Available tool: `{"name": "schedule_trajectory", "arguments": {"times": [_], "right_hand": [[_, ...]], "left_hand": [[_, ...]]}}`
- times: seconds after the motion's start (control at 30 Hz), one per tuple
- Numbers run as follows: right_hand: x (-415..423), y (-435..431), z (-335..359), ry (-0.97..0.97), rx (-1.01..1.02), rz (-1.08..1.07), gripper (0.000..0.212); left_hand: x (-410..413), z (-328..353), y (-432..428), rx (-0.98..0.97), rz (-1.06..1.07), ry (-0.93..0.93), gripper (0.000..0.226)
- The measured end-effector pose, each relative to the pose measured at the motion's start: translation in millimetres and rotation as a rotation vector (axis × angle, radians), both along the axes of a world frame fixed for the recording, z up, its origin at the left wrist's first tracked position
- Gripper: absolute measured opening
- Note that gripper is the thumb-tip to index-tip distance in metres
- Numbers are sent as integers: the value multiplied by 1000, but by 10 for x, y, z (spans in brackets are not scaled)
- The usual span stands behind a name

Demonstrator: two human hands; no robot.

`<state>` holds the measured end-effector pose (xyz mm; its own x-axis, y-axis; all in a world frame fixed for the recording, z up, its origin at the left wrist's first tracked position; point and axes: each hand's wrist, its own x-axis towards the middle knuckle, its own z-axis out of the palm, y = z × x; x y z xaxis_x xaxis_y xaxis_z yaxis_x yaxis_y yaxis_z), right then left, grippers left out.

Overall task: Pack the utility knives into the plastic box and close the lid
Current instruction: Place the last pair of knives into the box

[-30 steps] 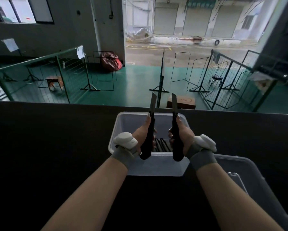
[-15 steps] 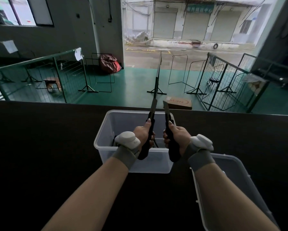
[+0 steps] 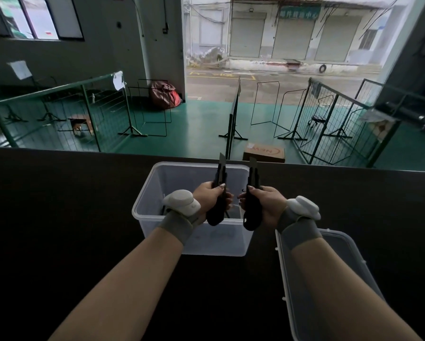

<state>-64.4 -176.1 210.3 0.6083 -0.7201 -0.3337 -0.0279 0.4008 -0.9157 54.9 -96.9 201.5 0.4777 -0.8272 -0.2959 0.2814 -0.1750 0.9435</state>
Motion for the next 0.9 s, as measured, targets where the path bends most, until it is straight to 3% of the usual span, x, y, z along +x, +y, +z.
{"name": "schedule_trajectory", "arguments": {"times": [0.3,0.43,0.67,0.9], "right_hand": [[-3,-118,-86,-21,24,-53,16],[64,-117,-87,-79,146,-15,30],[273,-191,-135,-117,151,49,24],[563,-295,-138,43,141,12,56]], "left_hand": [[91,-43,62,35,-99,76,23],[115,-53,53,-3,-122,138,22],[342,-118,-133,-112,34,-31,32],[621,-92,-213,53,17,3,63]]}}
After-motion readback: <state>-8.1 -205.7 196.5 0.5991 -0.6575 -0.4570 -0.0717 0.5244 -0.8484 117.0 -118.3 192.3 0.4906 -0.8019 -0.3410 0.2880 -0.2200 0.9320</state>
